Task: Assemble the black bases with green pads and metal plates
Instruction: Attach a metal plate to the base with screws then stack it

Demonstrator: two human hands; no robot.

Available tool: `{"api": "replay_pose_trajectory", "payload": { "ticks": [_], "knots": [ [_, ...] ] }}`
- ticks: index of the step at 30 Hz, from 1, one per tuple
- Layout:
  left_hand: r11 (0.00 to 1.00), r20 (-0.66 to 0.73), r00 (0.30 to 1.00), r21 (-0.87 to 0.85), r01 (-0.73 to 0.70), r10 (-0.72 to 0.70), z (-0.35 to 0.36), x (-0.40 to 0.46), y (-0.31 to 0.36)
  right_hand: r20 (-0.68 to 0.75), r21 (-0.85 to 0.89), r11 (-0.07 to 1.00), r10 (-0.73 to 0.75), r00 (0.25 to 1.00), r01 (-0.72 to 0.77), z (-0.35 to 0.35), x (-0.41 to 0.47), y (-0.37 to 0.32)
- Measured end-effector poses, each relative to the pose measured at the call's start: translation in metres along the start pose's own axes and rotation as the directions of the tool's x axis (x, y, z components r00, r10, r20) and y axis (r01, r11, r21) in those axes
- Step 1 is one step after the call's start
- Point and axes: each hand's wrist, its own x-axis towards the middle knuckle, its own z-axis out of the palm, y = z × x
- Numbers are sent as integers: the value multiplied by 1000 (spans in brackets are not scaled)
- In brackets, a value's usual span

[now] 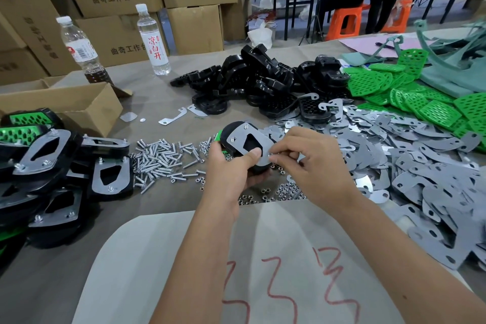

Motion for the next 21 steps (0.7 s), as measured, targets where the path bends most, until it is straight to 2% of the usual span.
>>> {"api": "replay_pose_trajectory", "payload": {
  "ticks": [3, 6, 12, 16, 19, 21],
  "knots": [
    [1000, 11, 1000, -20, 15, -15, -2, 1, 1, 55, -34, 998, -52, 997, 54, -2, 2, 2],
    [1000, 9, 1000, -10, 19, -19, -4, 2, 1, 77, 12, 999, -38, 996, 37, -4, 2, 3],
    [999, -14, 999, 27, -31, 32, -1, 3, -2, -44, 49, 993, 111, 993, -109, 6, 0, -4],
    [998, -3, 999, 31, -48, 48, 1, 3, -4, -11, 79, 994, 79, 997, -78, 3, -1, -4],
    [999, -21, 999, 9, -44, 44, 0, 3, -3, -29, 149, 975, 170, 985, -163, 4, -3, -4],
    [999, -27, 999, 18, -46, 47, 0, 3, -4, -72, 135, 974, 191, 979, -180, 6, -3, -6]
  ]
}}
